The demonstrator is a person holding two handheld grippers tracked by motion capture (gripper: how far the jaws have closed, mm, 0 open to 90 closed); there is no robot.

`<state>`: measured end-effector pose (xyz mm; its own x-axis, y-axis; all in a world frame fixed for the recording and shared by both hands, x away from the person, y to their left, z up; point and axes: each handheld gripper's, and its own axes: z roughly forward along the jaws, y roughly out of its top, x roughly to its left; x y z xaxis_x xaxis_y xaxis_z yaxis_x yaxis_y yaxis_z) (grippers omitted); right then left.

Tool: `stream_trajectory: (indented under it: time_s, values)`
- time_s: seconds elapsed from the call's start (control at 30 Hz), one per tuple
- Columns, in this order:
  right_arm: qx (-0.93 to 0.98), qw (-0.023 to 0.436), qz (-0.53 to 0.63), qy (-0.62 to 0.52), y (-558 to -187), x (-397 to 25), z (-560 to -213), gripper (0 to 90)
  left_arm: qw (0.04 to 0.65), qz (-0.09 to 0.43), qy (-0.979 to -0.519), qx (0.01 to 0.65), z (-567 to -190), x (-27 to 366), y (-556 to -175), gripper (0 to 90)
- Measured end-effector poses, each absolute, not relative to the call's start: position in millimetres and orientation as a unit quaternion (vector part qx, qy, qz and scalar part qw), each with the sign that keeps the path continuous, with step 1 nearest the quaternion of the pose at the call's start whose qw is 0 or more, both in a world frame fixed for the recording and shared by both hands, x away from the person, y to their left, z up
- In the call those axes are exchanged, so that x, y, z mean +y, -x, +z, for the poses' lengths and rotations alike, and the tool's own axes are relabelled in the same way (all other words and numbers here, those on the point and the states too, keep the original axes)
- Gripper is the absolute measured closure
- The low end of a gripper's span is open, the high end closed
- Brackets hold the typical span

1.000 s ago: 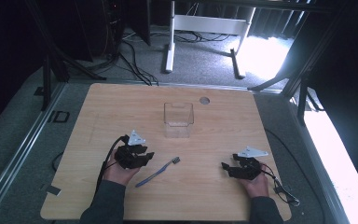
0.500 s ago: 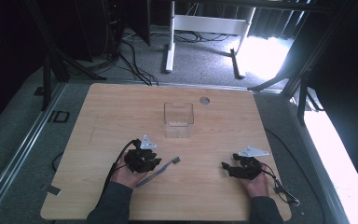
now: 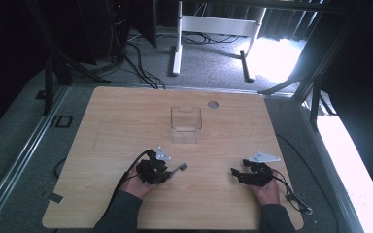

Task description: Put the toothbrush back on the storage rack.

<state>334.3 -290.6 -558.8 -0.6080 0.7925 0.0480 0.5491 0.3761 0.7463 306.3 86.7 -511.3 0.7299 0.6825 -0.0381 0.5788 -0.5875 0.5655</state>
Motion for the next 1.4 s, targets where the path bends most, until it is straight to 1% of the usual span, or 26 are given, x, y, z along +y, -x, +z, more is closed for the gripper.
stream_trajectory:
  time_s: [0.7, 1.4]
  values:
    - [0.814, 0.162, 0.376, -0.412, -334.2, -290.5, -558.8, 32.1, 0.227, 0.069, -0.908, 0.346, -512.6, 75.7, -314.0, 73.2]
    - [0.813, 0.161, 0.377, -0.413, -334.2, -290.5, -558.8, 32.1, 0.172, 0.055, -0.917, 0.356, -510.7, 67.0, -322.1, 73.9]
